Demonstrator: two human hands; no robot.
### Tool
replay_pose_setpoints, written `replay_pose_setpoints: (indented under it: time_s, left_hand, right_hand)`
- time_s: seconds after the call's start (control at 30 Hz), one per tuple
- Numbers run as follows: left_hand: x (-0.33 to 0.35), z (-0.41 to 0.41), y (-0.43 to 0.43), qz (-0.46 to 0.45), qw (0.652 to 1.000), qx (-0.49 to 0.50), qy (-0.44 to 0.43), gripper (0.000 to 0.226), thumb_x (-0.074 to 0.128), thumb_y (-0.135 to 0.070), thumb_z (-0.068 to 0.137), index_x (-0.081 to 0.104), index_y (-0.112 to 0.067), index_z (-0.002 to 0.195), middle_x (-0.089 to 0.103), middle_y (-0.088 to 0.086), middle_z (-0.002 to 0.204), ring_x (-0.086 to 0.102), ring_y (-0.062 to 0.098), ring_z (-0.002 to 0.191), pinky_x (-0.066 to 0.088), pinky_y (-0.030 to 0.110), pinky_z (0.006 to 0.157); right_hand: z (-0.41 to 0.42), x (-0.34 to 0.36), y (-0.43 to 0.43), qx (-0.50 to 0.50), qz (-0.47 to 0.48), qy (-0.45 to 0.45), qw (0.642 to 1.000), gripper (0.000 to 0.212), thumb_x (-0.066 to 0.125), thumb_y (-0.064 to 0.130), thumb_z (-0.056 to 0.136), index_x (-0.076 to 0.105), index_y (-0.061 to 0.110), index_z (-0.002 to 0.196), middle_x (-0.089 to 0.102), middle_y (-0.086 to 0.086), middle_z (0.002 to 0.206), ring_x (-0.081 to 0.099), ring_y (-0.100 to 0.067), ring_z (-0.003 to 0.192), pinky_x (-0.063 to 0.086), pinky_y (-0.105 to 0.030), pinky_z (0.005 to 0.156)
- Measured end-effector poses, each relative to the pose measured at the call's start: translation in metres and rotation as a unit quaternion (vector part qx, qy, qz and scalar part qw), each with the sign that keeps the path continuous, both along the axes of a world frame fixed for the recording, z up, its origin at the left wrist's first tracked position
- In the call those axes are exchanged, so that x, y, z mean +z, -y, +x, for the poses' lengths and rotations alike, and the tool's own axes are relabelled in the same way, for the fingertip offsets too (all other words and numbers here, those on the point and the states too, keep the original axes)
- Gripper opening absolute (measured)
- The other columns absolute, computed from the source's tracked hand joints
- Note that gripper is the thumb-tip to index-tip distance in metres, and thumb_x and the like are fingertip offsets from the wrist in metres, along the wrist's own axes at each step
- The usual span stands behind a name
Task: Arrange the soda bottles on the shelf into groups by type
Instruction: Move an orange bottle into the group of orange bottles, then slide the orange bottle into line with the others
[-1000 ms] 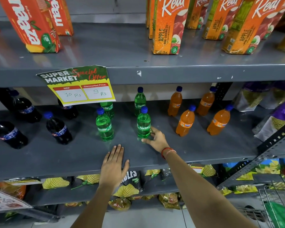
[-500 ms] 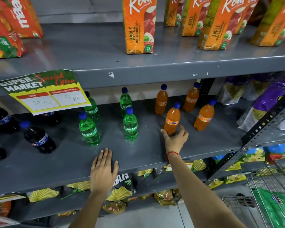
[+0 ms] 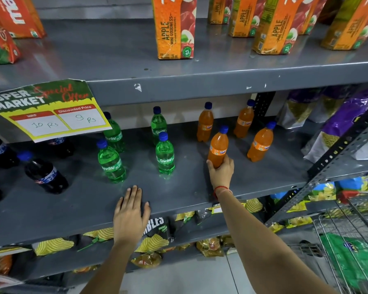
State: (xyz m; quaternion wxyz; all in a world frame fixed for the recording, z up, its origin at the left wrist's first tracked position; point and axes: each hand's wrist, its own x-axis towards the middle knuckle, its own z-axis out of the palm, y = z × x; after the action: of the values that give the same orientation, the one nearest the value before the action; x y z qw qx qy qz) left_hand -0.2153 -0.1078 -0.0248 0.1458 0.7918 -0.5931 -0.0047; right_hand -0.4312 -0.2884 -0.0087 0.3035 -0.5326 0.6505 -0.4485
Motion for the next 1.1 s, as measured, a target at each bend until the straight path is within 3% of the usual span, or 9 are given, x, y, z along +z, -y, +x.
replay_pose_setpoints:
  time_s: [0.17, 0.33, 0.47, 0.6, 0.73, 0.9, 1.0, 1.1]
  left_hand:
    - [0.003, 0.0, 0.001, 0.008, 1.0, -0.004, -0.002, 0.06, 0.025, -0.038, 0.089, 0.052, 0.0, 0.127, 0.051, 0.017, 0.137, 0.044, 0.029, 0.13, 0.035, 0.048, 0.106]
    - [0.006, 0.0, -0.001, 0.021, 1.0, -0.017, -0.013, 0.07, 0.015, -0.046, 0.088, 0.041, -0.003, 0.136, 0.039, 0.013, 0.147, 0.031, 0.025, 0.138, 0.023, 0.043, 0.113]
    - [0.005, 0.021, -0.018, 0.013, 0.999, -0.018, -0.034, 0.069, 0.017, -0.048, 0.09, 0.038, -0.003, 0.138, 0.036, 0.013, 0.148, 0.029, 0.025, 0.139, 0.024, 0.044, 0.113]
    - [0.005, 0.063, -0.047, 0.025, 0.999, 0.023, -0.031, 0.079, 0.004, -0.056, 0.091, 0.041, -0.002, 0.136, 0.038, 0.014, 0.147, 0.031, 0.027, 0.138, 0.027, 0.048, 0.111]
    - [0.006, 0.11, -0.078, 0.029, 0.996, 0.075, -0.03, 0.088, -0.004, -0.061, 0.088, 0.044, -0.003, 0.135, 0.04, 0.014, 0.146, 0.031, 0.027, 0.138, 0.026, 0.047, 0.111]
    - [0.008, 0.155, -0.114, 0.042, 0.994, 0.1, -0.02, 0.086, -0.003, -0.06, 0.089, 0.04, -0.003, 0.137, 0.04, 0.014, 0.146, 0.03, 0.028, 0.138, 0.025, 0.048, 0.111]
    - [0.008, 0.173, -0.128, 0.038, 0.995, 0.088, -0.01, 0.082, 0.0, -0.057, 0.09, 0.038, -0.003, 0.138, 0.039, 0.014, 0.147, 0.031, 0.028, 0.138, 0.025, 0.046, 0.111]
    - [0.007, 0.176, -0.132, 0.038, 0.996, 0.079, -0.011, 0.07, 0.016, -0.05, 0.091, 0.038, -0.002, 0.138, 0.039, 0.015, 0.146, 0.032, 0.028, 0.137, 0.026, 0.046, 0.112]
  right_hand:
    - [0.003, 0.004, -0.014, -0.028, 0.012, 0.034, 0.999, 0.069, 0.074, 0.023, 0.078, 0.039, 0.004, 0.135, 0.044, -0.019, 0.134, 0.043, -0.035, 0.125, 0.038, -0.048, 0.109]
    - [0.023, -0.002, -0.053, -0.042, -0.047, 0.03, 0.998, 0.043, 0.068, 0.019, 0.083, 0.052, 0.002, 0.119, 0.052, -0.021, 0.113, 0.05, -0.036, 0.109, 0.04, -0.036, 0.089]
    - [0.056, -0.001, -0.086, -0.018, -0.078, 0.035, 0.996, 0.034, 0.065, 0.019, 0.086, 0.055, 0.0, 0.112, 0.054, -0.02, 0.11, 0.052, -0.037, 0.102, 0.045, -0.046, 0.087]
    - [0.102, 0.005, -0.114, 0.066, -0.108, 0.035, 0.991, 0.029, 0.066, 0.016, 0.085, 0.057, 0.004, 0.109, 0.055, -0.017, 0.105, 0.054, -0.031, 0.098, 0.045, -0.04, 0.085]
    - [0.162, 0.009, -0.139, 0.235, -0.107, -0.007, 0.966, 0.025, 0.064, 0.021, 0.086, 0.059, 0.009, 0.108, 0.056, -0.01, 0.105, 0.054, -0.024, 0.1, 0.047, -0.038, 0.089]
    - [0.239, 0.008, -0.155, 0.375, -0.056, -0.045, 0.924, 0.037, 0.067, 0.022, 0.085, 0.057, 0.006, 0.117, 0.058, -0.013, 0.112, 0.054, -0.027, 0.107, 0.046, -0.036, 0.095]
    - [0.28, 0.007, -0.156, 0.404, -0.013, -0.048, 0.913, 0.05, 0.069, 0.023, 0.084, 0.052, 0.002, 0.125, 0.055, -0.018, 0.116, 0.052, -0.031, 0.113, 0.046, -0.045, 0.098]
    - [0.318, 0.008, -0.155, 0.4, 0.016, -0.05, 0.915, 0.071, 0.074, 0.028, 0.079, 0.041, -0.004, 0.134, 0.05, -0.023, 0.126, 0.046, -0.036, 0.122, 0.04, -0.045, 0.104]
